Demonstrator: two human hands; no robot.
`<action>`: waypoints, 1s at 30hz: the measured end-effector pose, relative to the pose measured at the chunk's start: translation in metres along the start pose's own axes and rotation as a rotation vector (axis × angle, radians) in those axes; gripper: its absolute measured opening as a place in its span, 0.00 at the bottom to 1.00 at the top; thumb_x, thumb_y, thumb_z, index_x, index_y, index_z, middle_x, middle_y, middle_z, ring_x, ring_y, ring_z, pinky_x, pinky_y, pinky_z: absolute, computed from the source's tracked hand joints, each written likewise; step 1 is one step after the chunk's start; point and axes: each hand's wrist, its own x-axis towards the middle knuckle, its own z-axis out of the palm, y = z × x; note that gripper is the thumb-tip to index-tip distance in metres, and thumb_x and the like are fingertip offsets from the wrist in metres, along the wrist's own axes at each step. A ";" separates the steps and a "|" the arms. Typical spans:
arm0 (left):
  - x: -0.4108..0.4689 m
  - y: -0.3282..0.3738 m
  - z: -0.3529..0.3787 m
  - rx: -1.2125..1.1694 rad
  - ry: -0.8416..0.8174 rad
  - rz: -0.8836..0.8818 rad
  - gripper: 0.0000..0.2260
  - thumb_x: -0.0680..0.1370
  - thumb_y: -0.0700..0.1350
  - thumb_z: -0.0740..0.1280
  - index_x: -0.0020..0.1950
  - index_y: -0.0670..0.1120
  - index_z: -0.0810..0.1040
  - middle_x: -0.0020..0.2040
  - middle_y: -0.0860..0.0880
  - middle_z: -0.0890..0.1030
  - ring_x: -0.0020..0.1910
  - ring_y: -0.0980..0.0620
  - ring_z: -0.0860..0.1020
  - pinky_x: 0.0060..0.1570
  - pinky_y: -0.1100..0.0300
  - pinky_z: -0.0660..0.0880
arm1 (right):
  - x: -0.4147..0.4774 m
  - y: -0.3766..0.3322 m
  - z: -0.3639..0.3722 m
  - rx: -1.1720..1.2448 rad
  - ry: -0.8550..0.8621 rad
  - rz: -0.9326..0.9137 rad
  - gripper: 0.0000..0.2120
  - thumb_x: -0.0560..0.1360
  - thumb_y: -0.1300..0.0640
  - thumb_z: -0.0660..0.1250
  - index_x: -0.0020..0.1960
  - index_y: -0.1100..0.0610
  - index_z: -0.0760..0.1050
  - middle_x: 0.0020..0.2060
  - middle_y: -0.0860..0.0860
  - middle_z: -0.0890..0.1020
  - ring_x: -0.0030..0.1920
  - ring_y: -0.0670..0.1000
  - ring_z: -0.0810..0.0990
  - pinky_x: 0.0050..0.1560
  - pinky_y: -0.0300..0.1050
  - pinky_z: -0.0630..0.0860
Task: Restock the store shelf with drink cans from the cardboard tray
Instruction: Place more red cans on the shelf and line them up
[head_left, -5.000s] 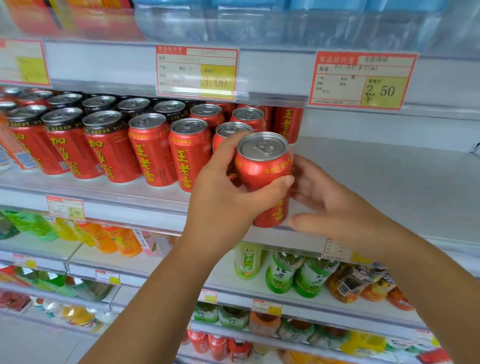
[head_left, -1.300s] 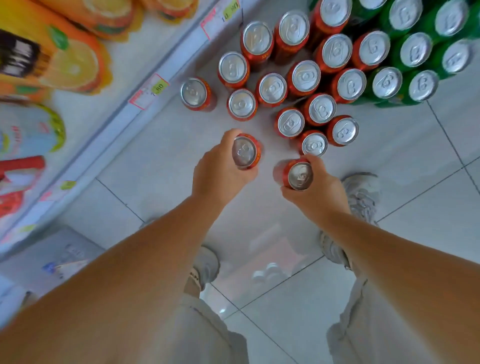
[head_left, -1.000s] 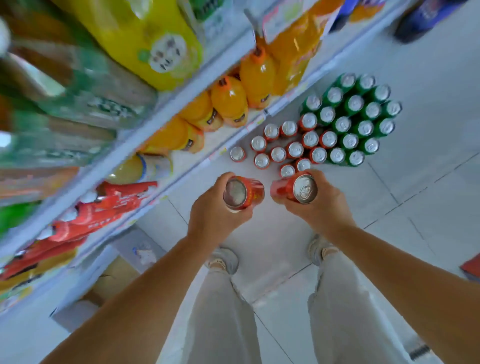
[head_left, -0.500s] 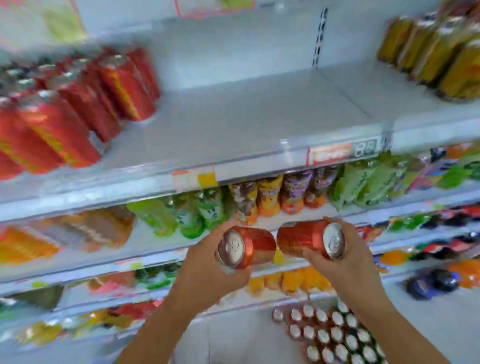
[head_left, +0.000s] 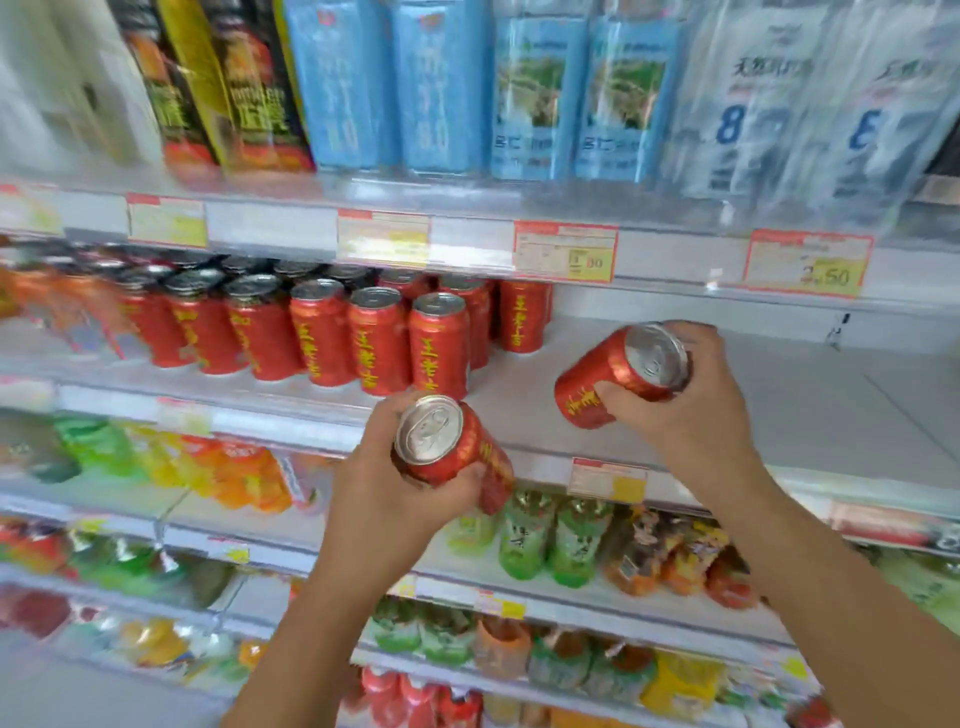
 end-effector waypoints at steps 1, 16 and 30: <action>0.002 -0.001 -0.006 0.009 0.010 -0.001 0.25 0.65 0.41 0.80 0.57 0.56 0.75 0.47 0.64 0.82 0.46 0.63 0.80 0.45 0.72 0.73 | 0.012 -0.001 0.012 -0.009 -0.033 0.000 0.28 0.62 0.55 0.79 0.54 0.42 0.68 0.44 0.36 0.76 0.46 0.39 0.77 0.48 0.37 0.70; 0.017 -0.015 -0.049 0.016 -0.041 -0.052 0.28 0.59 0.57 0.73 0.58 0.62 0.74 0.50 0.64 0.81 0.50 0.61 0.81 0.47 0.66 0.77 | 0.084 0.025 0.114 -0.020 -0.181 0.118 0.36 0.63 0.55 0.80 0.64 0.54 0.63 0.57 0.51 0.76 0.54 0.49 0.77 0.55 0.45 0.74; 0.016 -0.023 -0.041 0.011 -0.052 -0.093 0.27 0.63 0.51 0.76 0.60 0.60 0.75 0.50 0.62 0.82 0.51 0.60 0.80 0.47 0.66 0.77 | 0.083 0.040 0.124 -0.096 -0.204 0.180 0.30 0.72 0.51 0.74 0.68 0.58 0.66 0.64 0.55 0.76 0.63 0.54 0.75 0.60 0.45 0.71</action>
